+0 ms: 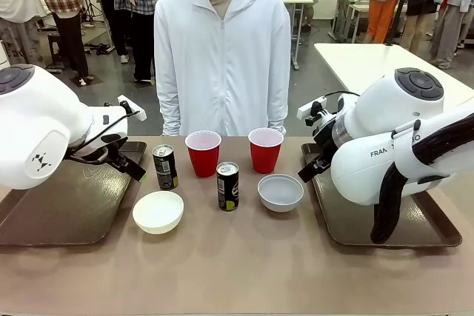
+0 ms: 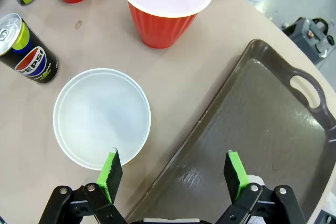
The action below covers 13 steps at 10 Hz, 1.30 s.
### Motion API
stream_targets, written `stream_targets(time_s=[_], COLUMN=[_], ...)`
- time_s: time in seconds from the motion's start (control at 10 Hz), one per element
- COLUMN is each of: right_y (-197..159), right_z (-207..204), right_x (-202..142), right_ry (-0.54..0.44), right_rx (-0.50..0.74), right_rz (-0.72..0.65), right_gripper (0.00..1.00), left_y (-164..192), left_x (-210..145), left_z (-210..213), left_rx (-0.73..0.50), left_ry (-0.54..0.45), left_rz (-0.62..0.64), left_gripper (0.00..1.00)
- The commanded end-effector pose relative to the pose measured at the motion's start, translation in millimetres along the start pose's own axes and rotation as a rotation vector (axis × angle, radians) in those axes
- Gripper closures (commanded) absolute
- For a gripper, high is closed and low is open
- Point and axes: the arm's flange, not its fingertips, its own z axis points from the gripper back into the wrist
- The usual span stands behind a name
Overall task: Prepare tableware on both trays.
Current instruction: Pick up a Picnic Bowl from the table and place it on a Handle tray.
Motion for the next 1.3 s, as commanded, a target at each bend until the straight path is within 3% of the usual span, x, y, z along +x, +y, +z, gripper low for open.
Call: stream_targets(time_s=[0.0,0.3,0.4,0.5,0.8,1.0,1.2], right_y=[0.1,0.0,10.3,24.4,61.6,69.1,62.4], right_z=[0.0,0.0,13.2,34.2,95.7,96.7,75.6], right_x=[0.0,0.0,-3.9,-15.3,-72.8,-105.9,-122.2], right_ry=[0.000,0.000,0.070,0.126,0.215,0.297,0.334], right_rx=[0.000,0.000,-0.096,0.015,0.083,0.100,0.110], right_rz=[0.000,0.000,-0.041,-0.129,-0.151,-0.193,-0.215], right_gripper=[0.00,0.00,0.00,0.00,0.00,0.00,0.00], left_y=[0.0,0.0,0.0,-10.1,-7.3,-19.5,-21.1], left_x=[0.0,0.0,0.0,-17.0,-63.4,-87.4,-101.8], left_z=[0.0,0.0,0.0,29.6,91.4,103.6,94.5], left_rx=[0.000,0.000,0.000,-0.020,-0.177,-0.270,-0.261], left_ry=[0.000,0.000,0.000,0.020,0.141,0.190,0.219], left_rz=[0.000,0.000,0.000,-0.003,0.073,0.069,0.104], left_gripper=[0.00,0.00,0.00,0.00,0.00,0.00,0.00])
